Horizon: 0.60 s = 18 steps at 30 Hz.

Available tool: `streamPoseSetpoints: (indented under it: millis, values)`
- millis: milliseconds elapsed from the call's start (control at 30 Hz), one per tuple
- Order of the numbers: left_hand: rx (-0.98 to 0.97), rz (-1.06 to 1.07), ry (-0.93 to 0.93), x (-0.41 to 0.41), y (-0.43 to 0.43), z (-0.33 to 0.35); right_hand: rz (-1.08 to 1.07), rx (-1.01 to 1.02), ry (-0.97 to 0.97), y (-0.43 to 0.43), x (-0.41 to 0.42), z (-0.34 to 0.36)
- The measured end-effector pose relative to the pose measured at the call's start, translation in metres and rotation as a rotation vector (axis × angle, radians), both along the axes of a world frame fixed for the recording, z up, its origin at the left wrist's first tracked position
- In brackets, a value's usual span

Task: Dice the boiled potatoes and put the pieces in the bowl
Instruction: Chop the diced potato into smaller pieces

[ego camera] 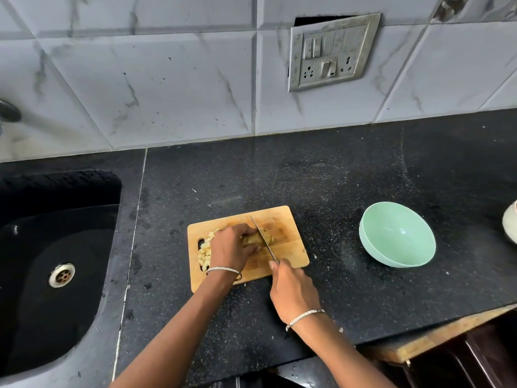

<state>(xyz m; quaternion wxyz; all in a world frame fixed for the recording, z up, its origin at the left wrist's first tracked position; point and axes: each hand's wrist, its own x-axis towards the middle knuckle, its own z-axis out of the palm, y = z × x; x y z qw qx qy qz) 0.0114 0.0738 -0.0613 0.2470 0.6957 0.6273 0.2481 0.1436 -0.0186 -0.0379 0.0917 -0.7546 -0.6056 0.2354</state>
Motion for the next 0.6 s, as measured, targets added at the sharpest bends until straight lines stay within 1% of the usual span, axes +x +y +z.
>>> streamPoseSetpoints:
  millis: [167, 300, 467, 600]
  values:
    - [0.021, 0.017, 0.0, 0.002, -0.001, 0.001, -0.02, -0.076, 0.009, 0.024, -0.007, -0.002]
    - [0.024, 0.022, 0.008, 0.003, -0.003, 0.001, -0.021, -0.121, 0.022, 0.008, 0.0, -0.007]
    - [0.015, 0.027, 0.017, 0.002, -0.002, 0.003, -0.019, -0.118, 0.002, -0.003, 0.003, -0.011]
    - [0.026, 0.012, 0.049, 0.001, -0.003, 0.001, -0.01, -0.113, 0.027, -0.001, 0.004, -0.009]
